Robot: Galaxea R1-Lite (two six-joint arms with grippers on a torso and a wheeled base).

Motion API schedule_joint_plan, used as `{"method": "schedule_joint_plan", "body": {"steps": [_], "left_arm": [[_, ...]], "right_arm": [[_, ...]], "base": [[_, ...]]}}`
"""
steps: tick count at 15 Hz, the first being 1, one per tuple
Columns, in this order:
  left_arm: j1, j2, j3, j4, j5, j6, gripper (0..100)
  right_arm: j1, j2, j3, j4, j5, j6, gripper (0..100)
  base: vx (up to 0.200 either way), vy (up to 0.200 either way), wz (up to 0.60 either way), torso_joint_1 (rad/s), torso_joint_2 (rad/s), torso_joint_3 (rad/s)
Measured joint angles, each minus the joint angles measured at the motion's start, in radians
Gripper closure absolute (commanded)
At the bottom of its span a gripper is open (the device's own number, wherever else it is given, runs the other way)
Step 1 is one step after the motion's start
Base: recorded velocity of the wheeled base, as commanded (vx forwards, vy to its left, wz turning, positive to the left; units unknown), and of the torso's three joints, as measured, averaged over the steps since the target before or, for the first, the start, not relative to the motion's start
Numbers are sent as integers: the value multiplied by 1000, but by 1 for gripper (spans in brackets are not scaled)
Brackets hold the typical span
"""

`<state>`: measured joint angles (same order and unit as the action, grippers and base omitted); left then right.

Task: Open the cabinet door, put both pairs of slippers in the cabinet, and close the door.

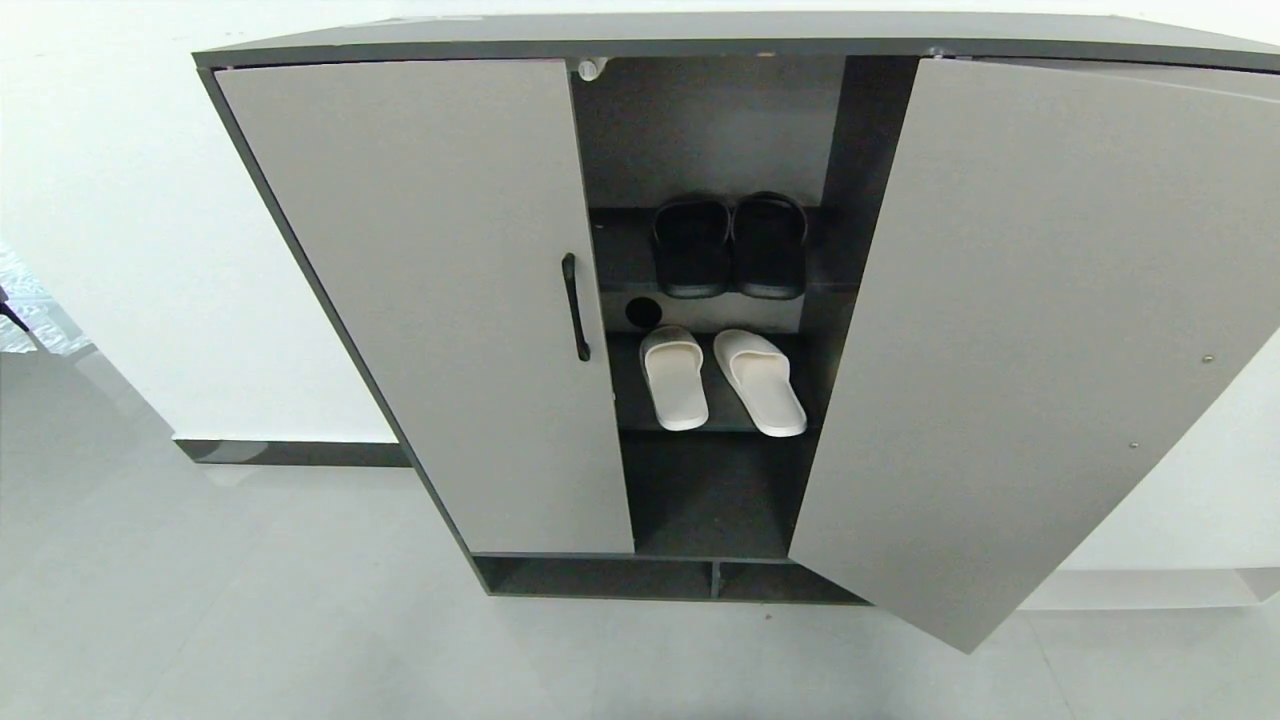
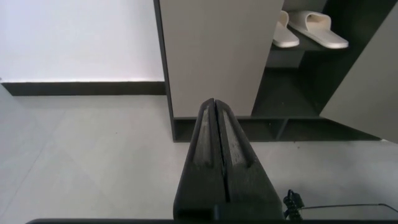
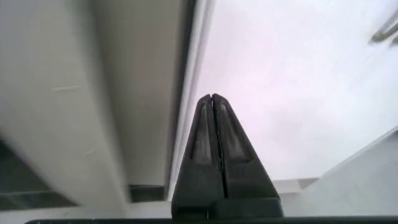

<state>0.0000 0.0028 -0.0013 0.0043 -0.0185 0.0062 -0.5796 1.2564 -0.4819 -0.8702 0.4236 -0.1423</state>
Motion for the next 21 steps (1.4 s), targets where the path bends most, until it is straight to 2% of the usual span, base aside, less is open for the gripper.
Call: {"method": "schedule_joint_plan", "body": {"steps": [3,5,7,10,14,19,21], "left_arm": [[0,0,0,0,0,-1,100],[0,0,0,0,0,-1,100],[0,0,0,0,0,-1,100],[0,0,0,-1,0,-1,100],[0,0,1,0,0,-1,100],[0,0,0,0,0,-3,100],[0,0,0,0,0,-3,100]], "right_arm": [[42,195,-71,-86,52,36,100],[96,301,-156,-97,123,120,100],[154,391,-233,-102,152,148,100],[196,477,-301,-106,324,156,100],[198,524,-317,-106,458,159,100],[191,553,-316,-105,470,157,100],[193,562,-317,-104,470,152,100]], "base": [[0,0,0,0,0,0],[0,0,0,0,0,0],[0,0,0,0,0,0],[0,0,0,0,0,0],[0,0,0,0,0,0],[-160,0,0,3,-1,2],[0,0,0,0,0,0]]}}
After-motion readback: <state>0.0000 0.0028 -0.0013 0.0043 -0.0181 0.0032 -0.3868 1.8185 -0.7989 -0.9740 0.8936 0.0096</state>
